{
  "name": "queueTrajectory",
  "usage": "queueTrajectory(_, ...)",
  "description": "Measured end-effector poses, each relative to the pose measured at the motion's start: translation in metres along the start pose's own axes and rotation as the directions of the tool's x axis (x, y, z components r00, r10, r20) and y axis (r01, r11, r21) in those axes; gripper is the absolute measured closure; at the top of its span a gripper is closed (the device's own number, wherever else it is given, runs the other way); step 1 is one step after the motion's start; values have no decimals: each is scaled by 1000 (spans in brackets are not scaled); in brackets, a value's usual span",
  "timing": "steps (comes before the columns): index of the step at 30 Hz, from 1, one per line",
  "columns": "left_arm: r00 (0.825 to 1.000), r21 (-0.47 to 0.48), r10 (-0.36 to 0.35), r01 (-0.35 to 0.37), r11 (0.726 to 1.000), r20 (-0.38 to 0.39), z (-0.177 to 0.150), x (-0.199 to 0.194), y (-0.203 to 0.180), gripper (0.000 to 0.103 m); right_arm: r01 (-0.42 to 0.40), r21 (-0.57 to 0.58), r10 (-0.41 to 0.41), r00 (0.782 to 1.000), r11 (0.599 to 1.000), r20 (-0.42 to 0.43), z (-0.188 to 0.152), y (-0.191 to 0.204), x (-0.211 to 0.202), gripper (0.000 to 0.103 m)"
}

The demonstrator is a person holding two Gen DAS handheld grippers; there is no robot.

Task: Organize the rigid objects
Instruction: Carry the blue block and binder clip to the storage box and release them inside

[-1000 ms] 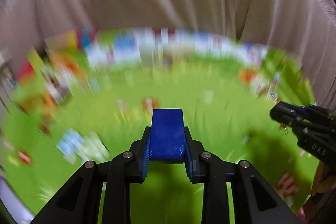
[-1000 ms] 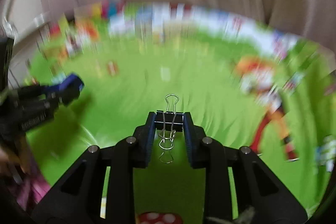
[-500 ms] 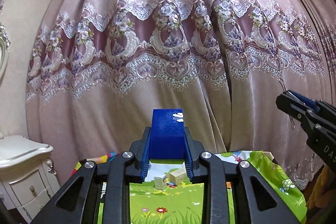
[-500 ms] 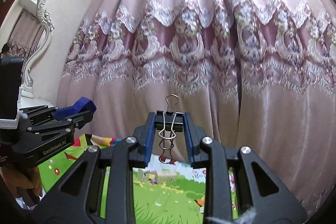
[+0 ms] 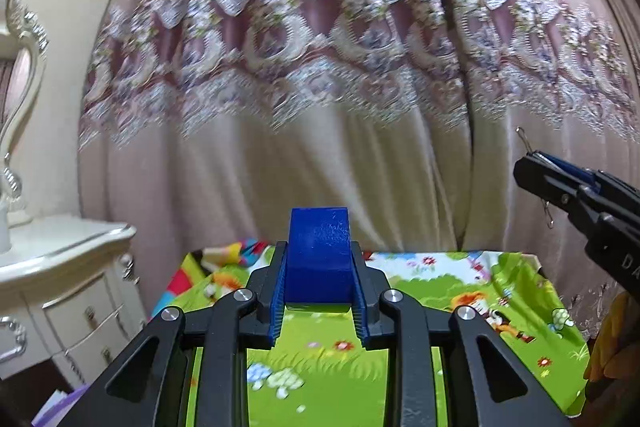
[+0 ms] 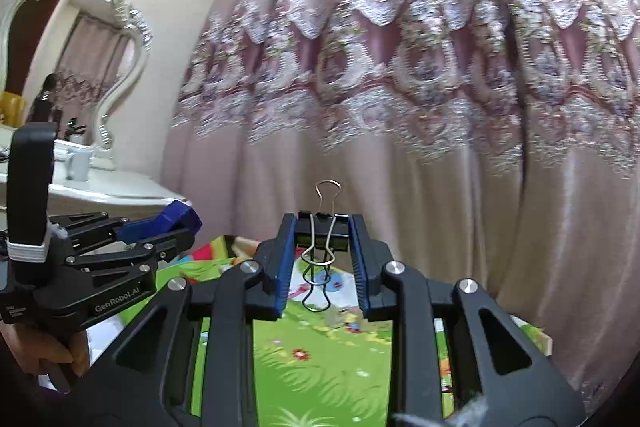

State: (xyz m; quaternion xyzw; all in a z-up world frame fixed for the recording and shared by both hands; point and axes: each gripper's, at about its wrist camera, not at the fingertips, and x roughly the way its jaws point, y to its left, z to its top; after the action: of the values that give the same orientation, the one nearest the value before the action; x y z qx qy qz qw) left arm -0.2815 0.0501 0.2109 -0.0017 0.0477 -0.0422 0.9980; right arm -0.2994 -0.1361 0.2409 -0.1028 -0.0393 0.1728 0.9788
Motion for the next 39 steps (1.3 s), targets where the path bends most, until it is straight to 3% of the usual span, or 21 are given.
queueTrajectory(9,994,-54,89,-92,994,-69,-19,-14,49,74,-175,-18,174,984,984,-45,0,46,16,73)
queueTrajectory(17,977,-92,169,-181,979,-133,-41,-33,89,74,-330,-23,327,940,944,-100,-5,88,30,73)
queueTrajectory(27,933,-151,262,-304,941,-246,-79,-55,140,74,-535,-39,516,830,844,-215,-23,153,47,73)
queueTrajectory(39,867,-191,340,-427,884,-365,-125,-75,183,74,-685,-96,625,706,723,-333,-44,229,69,73)
